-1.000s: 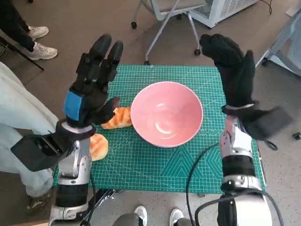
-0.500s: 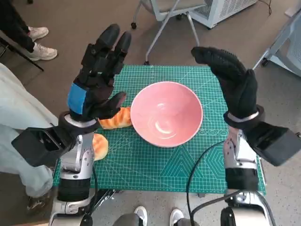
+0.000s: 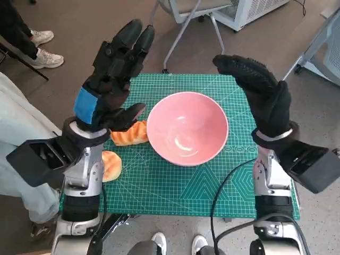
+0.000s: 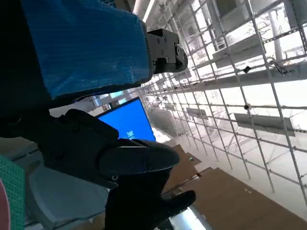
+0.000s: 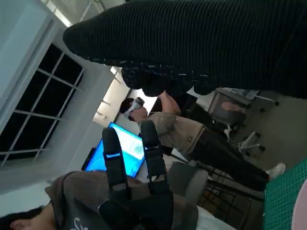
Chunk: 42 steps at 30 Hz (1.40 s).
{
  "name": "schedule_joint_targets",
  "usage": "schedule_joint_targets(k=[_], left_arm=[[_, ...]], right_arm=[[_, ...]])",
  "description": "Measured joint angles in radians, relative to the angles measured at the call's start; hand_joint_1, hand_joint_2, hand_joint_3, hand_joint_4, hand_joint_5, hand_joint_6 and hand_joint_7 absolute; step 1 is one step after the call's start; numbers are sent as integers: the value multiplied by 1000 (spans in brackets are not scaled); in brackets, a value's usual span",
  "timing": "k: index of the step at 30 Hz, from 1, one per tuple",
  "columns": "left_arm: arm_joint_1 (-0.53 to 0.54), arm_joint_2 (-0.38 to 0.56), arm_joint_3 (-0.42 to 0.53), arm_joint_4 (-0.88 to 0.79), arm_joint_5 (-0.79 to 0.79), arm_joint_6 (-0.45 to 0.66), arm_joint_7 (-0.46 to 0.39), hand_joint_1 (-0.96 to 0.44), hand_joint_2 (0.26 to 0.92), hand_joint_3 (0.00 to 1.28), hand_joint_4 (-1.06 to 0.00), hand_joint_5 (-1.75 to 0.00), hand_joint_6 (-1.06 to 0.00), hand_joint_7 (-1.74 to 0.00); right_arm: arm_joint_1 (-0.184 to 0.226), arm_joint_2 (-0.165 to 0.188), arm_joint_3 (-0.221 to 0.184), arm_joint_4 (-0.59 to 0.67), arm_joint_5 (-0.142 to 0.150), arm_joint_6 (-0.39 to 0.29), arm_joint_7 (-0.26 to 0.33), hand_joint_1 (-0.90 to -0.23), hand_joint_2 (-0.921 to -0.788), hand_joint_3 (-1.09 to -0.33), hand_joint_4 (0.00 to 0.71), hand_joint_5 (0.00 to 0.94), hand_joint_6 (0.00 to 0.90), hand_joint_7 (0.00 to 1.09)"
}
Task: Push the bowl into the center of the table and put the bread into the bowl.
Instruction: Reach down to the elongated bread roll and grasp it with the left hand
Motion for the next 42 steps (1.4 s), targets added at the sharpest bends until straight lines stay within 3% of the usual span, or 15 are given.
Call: schedule_joint_targets(k=[4, 6, 9, 14, 21, 31, 42], left_arm=[[0, 24, -1, -1, 38, -20, -7, -611, 921, 384, -115, -4, 1, -381], [2, 65, -1, -9, 92, -27, -9, -576, 920, 295, -121, -6, 1, -396], [15, 159, -1, -54, 206, -3, -12, -446, 838, 137, -148, -10, -22, -435], [39, 329, 9, -176, 384, 174, -27, -254, 755, 20, -156, -3, -190, -239], [59, 452, -3, -312, 585, 473, -36, -138, 733, 2, -165, -1, -291, -100], [78, 498, -126, -390, 728, 757, -104, -56, 723, 0, -153, 0, -287, -34], [53, 495, -278, -245, 821, 810, -122, -85, 716, 0, -138, 0, -280, -13]], right_arm=[[0, 0, 3, 0, 0, 0, 0, -709, -921, -748, 197, 5, 6, 606], [0, 1, 5, 1, 0, 0, 0, -709, -921, -749, 198, 5, 4, 608], [0, 1, 5, 2, 1, 0, 0, -708, -921, -750, 199, 5, 1, 612], [0, -1, 3, 3, 3, -1, 0, -707, -921, -753, 198, 5, -1, 615], [0, 2, 2, 7, 6, -1, 0, -707, -921, -756, 190, 1, -1, 616], [-1, 7, -3, 30, 18, -2, -1, -706, -921, -756, 177, 0, -1, 618], [0, 10, -2, 28, 20, -1, -9, -710, -921, -756, 177, 0, -1, 617]])
